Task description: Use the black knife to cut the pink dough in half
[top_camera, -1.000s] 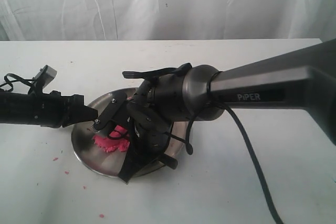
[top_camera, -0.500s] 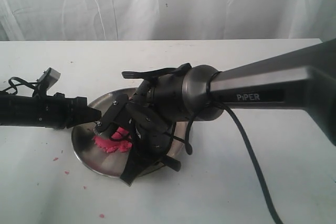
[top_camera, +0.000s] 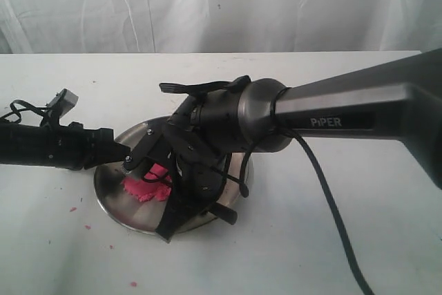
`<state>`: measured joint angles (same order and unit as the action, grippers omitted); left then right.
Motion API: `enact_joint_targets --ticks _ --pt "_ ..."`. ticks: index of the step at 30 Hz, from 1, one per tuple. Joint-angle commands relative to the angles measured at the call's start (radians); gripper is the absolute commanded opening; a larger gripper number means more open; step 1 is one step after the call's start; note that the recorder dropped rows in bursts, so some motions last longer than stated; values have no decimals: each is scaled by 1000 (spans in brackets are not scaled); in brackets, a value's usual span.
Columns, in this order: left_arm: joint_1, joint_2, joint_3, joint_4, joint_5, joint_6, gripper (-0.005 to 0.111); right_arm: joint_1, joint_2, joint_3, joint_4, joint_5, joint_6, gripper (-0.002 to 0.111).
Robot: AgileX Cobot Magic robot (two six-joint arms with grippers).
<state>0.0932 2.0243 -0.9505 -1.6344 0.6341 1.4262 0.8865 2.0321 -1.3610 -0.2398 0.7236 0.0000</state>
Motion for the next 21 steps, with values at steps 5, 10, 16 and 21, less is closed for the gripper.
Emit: enact_joint_targets --ticks 5,10,16,21 --pt "7 -72 7 5 5 -13 0 -4 4 -5 167 22 -133 0" --pt "7 -74 7 20 11 -28 0 -4 4 -5 143 36 -102 0" --pt "7 -74 7 27 13 -38 0 -6 4 -5 100 11 -80 0" --pt "7 -74 7 27 13 -38 0 -11 20 -13 101 4 -78 0"
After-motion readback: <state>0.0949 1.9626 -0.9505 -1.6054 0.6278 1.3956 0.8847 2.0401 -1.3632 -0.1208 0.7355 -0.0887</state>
